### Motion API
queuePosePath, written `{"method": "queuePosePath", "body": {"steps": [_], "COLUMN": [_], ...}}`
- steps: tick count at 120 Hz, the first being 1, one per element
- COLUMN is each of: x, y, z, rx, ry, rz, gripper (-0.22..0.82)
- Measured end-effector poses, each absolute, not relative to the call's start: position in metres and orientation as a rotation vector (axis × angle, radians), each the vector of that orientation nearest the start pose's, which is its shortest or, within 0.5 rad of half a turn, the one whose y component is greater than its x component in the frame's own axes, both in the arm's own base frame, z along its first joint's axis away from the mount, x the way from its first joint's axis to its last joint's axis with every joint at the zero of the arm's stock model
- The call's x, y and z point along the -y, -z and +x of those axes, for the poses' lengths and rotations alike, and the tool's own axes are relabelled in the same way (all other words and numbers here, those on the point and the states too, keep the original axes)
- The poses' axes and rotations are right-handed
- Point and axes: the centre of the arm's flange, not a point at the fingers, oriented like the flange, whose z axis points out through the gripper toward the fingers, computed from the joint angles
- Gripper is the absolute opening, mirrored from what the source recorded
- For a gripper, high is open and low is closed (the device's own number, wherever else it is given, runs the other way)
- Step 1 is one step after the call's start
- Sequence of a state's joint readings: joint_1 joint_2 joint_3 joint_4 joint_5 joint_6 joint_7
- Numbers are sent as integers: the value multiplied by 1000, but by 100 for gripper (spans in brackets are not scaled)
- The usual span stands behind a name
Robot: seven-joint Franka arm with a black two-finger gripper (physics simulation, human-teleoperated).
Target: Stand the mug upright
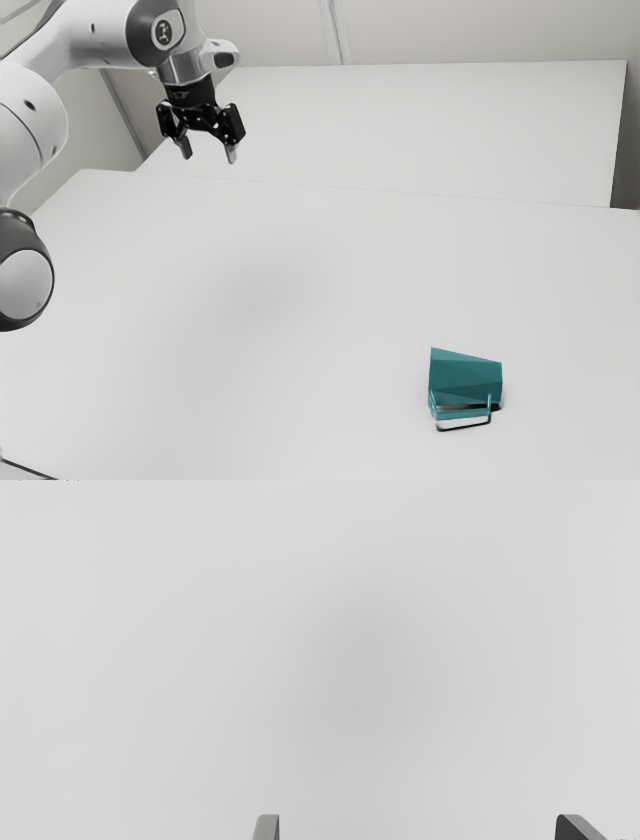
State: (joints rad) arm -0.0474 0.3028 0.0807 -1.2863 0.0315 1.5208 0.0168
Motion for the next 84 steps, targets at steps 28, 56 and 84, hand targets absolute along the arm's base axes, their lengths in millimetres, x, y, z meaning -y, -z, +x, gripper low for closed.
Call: {"method": "queuePosePath", "body": {"steps": [28, 56, 84], "x": [-3, 47, 105], "y": [-588, -550, -465], "z": [628, 554, 506], "rx": [-27, -128, -60], "ry": [-82, -158, -254], "rz": [-3096, -3246, -3514], "gripper": [60, 60, 60]}}
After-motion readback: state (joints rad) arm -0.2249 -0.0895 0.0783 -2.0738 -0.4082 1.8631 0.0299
